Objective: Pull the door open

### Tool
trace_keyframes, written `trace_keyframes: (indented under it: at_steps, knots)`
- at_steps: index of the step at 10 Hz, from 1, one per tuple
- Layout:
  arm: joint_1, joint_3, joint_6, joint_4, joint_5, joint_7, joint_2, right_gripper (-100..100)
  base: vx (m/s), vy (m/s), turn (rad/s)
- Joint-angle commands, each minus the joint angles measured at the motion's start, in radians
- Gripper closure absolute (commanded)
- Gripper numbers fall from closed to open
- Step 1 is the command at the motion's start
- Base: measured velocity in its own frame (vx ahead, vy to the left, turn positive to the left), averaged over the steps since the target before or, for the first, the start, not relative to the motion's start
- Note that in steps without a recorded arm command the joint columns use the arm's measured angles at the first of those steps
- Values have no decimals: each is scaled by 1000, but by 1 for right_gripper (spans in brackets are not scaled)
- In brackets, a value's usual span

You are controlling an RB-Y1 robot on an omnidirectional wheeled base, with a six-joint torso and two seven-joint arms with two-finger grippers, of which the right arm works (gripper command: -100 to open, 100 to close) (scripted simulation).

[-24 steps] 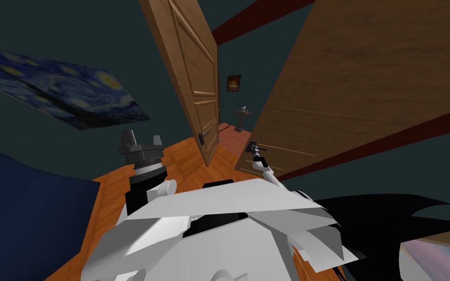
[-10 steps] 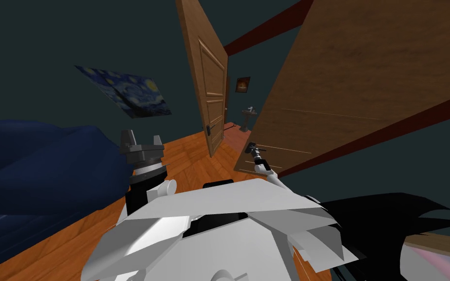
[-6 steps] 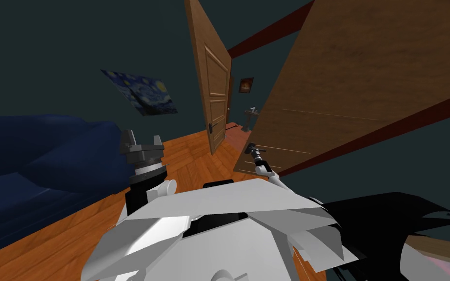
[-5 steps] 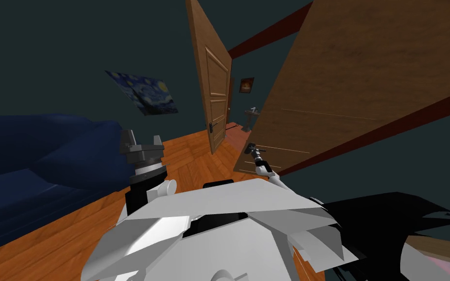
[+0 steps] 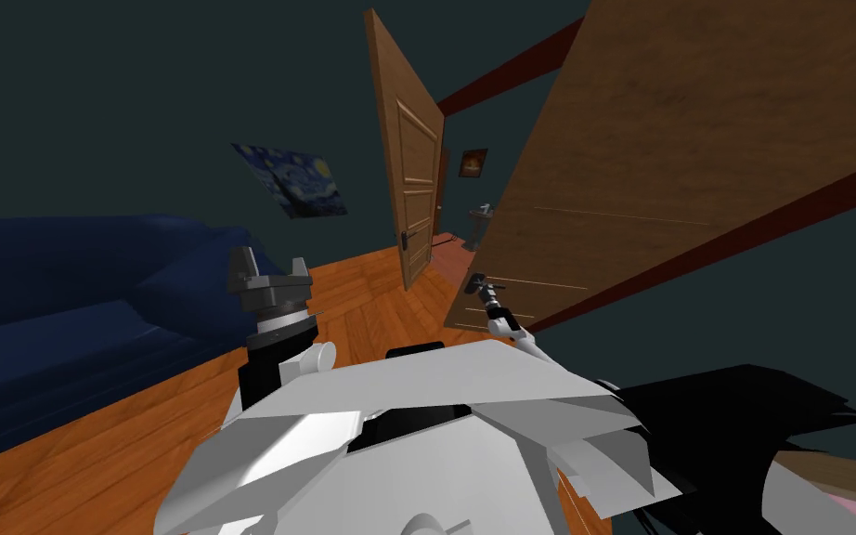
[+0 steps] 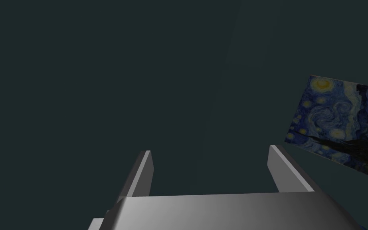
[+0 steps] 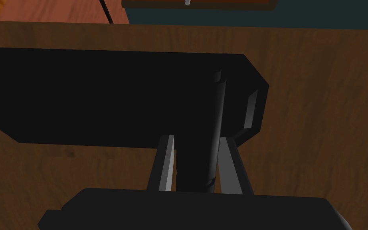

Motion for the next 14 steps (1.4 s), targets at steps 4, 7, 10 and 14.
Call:
trace_keyframes:
  at_steps: [4, 7, 10, 14]
  knots:
    - [49, 39, -50, -21, -27, -23, -61, 100, -199, -59, 133]
    - [51, 63, -59, -26, -29, -34, -71, 100, -147, -21, 78]
    - [109, 113, -120, -69, -24, -53, -121, 100, -8, 6, -36]
    - [182, 171, -200, -122, -18, -76, -187, 100, -16, -25, -32]
